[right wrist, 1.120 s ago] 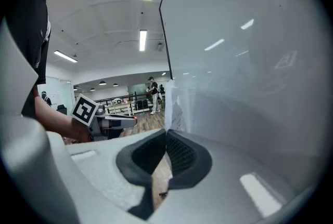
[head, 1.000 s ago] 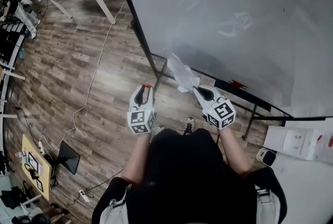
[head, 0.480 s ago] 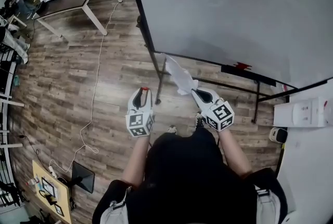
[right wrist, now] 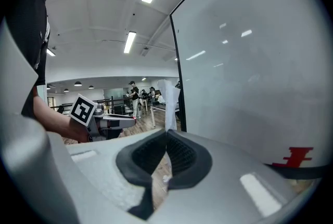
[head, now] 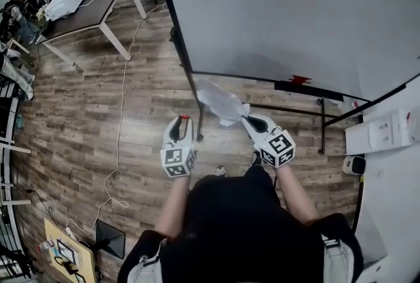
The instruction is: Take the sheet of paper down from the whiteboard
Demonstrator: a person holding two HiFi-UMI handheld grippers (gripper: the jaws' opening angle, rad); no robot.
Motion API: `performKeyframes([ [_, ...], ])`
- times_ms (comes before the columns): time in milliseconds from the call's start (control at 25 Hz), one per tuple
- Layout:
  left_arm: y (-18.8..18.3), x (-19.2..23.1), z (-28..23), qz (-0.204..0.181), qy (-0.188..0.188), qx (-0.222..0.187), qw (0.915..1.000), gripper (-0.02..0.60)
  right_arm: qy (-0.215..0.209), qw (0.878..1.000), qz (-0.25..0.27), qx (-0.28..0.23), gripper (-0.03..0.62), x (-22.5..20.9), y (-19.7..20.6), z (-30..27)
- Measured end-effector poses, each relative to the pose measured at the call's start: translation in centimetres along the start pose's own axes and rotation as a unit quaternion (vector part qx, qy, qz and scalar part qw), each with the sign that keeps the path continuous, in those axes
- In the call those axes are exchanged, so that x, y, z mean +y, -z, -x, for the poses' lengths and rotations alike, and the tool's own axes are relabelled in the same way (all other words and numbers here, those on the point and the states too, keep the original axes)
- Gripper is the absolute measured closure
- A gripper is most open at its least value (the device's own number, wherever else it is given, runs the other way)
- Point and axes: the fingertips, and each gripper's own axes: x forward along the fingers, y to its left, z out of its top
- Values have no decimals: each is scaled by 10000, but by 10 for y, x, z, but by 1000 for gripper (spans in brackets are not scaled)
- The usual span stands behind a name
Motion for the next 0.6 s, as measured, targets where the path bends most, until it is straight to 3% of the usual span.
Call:
performKeyframes([
  [600, 2, -5, 2, 33, 20, -54, 10000, 456, 40, 9999, 99, 51, 591, 2, 7, 7],
])
